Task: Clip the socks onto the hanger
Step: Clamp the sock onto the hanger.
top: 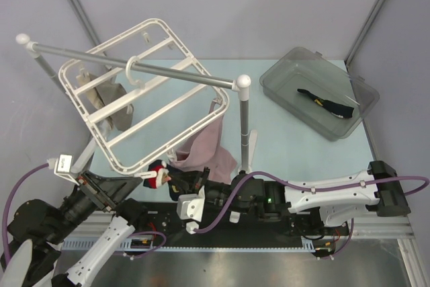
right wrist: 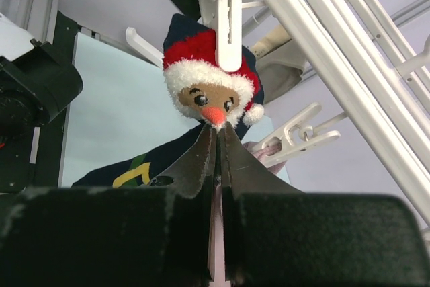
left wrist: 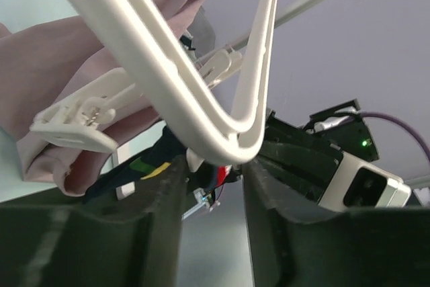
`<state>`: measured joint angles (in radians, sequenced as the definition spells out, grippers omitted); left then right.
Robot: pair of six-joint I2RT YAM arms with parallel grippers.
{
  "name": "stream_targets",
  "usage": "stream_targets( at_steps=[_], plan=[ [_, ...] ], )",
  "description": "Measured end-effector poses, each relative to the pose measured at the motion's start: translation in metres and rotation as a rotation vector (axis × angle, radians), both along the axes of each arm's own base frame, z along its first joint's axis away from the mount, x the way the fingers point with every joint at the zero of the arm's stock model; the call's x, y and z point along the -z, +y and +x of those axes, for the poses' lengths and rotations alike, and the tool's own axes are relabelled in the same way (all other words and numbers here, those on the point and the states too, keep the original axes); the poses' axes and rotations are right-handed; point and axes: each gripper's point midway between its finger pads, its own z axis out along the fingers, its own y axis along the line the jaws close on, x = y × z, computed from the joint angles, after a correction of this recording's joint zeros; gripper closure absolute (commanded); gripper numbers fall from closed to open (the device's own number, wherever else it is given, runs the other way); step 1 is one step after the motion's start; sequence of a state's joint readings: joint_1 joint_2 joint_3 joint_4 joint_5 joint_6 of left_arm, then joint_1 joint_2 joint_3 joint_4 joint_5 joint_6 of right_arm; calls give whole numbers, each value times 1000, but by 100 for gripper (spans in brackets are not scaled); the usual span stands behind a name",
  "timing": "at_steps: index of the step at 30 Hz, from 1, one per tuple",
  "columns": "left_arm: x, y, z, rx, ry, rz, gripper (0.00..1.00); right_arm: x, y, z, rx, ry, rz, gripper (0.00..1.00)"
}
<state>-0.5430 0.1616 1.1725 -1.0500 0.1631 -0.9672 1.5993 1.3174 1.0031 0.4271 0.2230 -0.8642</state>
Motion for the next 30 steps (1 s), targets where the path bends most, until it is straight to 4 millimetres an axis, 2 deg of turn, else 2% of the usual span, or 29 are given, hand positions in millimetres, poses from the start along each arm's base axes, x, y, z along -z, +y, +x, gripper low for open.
stream_targets(
  at_steps=[1,7,12,23,30],
  plan=[
    [1,0,0,3,3,1,46,-1,0,0,-1,0,3,100],
    [4,1,-4,5,6,2,30,4,7,-1,-4,4,-1,100],
    [6,5,-9,5,1,0,24,13,11,2,1,23,-16,100],
    [2,24,-32,-16,-113,-1,31,3,9,4,51,127,71,98],
    [4,41,-37,-78,-161,49,34,11,3,25,209,218,106,99]
  ],
)
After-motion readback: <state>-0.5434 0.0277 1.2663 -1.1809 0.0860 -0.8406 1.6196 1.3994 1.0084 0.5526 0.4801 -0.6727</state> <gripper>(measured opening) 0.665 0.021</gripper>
